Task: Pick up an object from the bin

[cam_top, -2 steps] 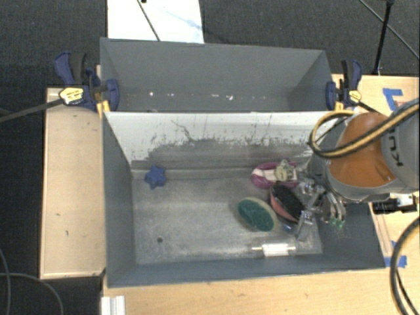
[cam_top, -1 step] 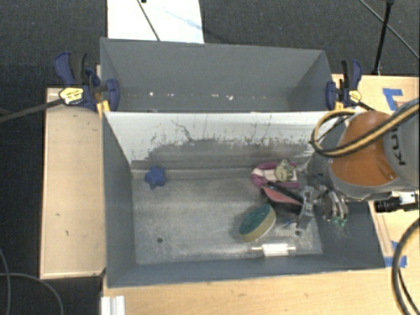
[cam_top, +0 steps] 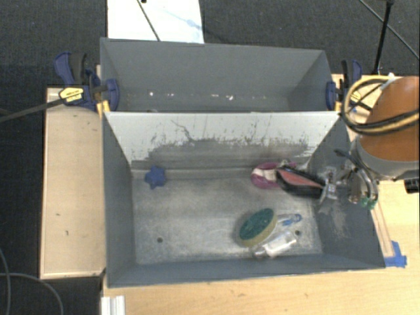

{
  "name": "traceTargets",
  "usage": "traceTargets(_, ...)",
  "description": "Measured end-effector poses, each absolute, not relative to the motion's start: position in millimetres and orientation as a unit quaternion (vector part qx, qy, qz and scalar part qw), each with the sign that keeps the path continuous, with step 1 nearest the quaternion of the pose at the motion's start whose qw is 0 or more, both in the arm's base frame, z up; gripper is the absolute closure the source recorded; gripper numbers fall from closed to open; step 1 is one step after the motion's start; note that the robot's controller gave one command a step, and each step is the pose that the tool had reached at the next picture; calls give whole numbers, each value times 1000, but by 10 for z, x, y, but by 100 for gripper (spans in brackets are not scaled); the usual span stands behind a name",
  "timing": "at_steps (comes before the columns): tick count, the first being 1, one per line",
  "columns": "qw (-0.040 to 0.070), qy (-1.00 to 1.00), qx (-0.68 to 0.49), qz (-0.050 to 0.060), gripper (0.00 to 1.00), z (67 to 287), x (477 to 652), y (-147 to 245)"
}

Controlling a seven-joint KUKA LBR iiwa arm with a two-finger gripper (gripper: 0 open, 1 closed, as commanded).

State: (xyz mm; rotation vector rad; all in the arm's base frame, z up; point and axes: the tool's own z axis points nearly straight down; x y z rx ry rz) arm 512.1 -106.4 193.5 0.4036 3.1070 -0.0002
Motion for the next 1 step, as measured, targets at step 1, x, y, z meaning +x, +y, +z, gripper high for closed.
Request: traceTargets(1, 3, 1000, -16, -1, 100, 2749, 4870, -1380)
